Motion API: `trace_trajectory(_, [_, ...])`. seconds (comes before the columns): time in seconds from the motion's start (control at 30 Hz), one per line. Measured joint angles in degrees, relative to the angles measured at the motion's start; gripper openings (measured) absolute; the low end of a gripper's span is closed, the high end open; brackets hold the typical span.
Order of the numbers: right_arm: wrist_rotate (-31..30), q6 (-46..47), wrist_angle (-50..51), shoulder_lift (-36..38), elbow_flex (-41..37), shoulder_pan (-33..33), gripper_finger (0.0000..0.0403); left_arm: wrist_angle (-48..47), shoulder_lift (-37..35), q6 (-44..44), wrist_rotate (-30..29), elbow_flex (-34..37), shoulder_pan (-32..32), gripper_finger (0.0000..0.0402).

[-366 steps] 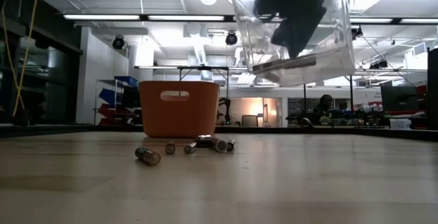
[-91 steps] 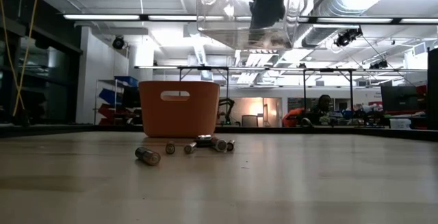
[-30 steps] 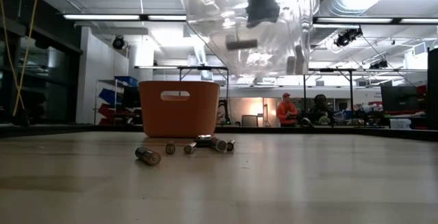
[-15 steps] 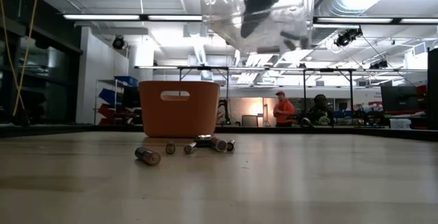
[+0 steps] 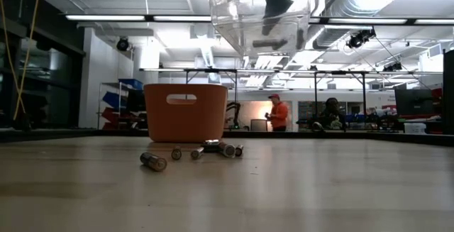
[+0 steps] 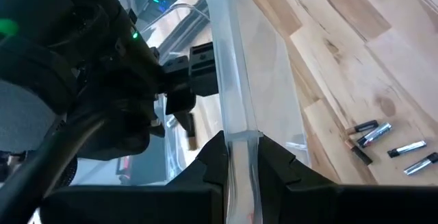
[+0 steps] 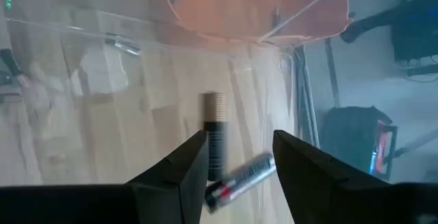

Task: Sort batteries
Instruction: Put the brown battery into the orange bin

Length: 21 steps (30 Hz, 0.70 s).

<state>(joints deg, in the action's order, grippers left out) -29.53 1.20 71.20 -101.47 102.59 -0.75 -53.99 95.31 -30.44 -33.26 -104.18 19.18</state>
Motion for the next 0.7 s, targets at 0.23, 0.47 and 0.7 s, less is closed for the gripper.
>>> trace_trajectory(0.23, [11.53, 2.69, -0.18, -0.23, -0.23, 0.27, 0.0158, 0.13, 0.0, 1.27, 0.65, 0.0, 0.02, 0.0028])
trace_trajectory(0.47, [20.57, 3.18, -3.19, -0.6, -0.36, 0.39, 0.0158, -0.16, 0.0, 1.65, 1.16, 0.0, 0.03, 0.0028])
trace_trajectory(0.7, [28.68, 4.89, -5.18, -0.31, -0.26, 0.28, 0.0158, -0.14, -0.02, 1.71, 1.75, 0.0, 0.02, 0.0028])
